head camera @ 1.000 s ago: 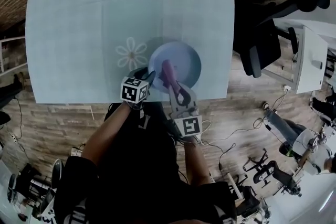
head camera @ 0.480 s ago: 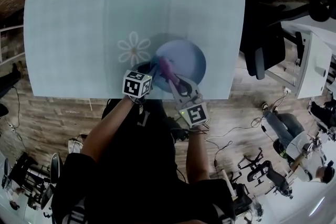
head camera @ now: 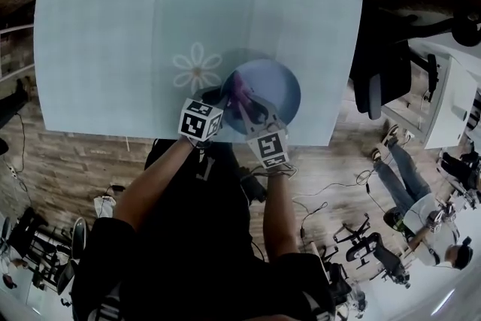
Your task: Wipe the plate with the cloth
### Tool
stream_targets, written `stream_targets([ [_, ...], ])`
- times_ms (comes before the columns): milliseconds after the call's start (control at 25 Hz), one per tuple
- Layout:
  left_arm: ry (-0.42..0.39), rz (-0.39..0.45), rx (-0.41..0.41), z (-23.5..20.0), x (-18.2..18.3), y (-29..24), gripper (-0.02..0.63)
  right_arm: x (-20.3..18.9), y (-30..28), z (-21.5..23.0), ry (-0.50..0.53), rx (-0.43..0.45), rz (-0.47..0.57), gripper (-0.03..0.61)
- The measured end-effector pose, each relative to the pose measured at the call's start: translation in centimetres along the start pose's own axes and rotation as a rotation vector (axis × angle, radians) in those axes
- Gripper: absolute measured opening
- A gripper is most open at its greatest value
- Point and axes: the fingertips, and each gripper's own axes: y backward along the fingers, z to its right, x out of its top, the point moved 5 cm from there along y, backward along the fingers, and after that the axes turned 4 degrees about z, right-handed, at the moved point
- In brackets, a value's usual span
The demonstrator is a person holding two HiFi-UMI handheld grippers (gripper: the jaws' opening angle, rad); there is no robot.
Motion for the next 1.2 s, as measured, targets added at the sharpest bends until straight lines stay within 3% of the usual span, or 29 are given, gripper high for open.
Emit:
stream_targets([
  [120, -0.009, 0.0, -0.002, 0.2, 0.0, -0.1, 0.072, -1.0, -1.1, -0.2, 0.058, -0.001, -0.067, 0.066],
  [600, 0.013, -0.006, -0.013, -0.2, 0.2, -0.1, 0.067, -0.6, -3.8, 0.1, 0.039, 0.032, -0.151, 0.066],
  [1200, -0.002, -0.003, -0.011, -0.2, 0.2, -0.1, 0.066, 0.0, -5.0, 0.7, 0.055, 0.014, -0.125, 0.066],
])
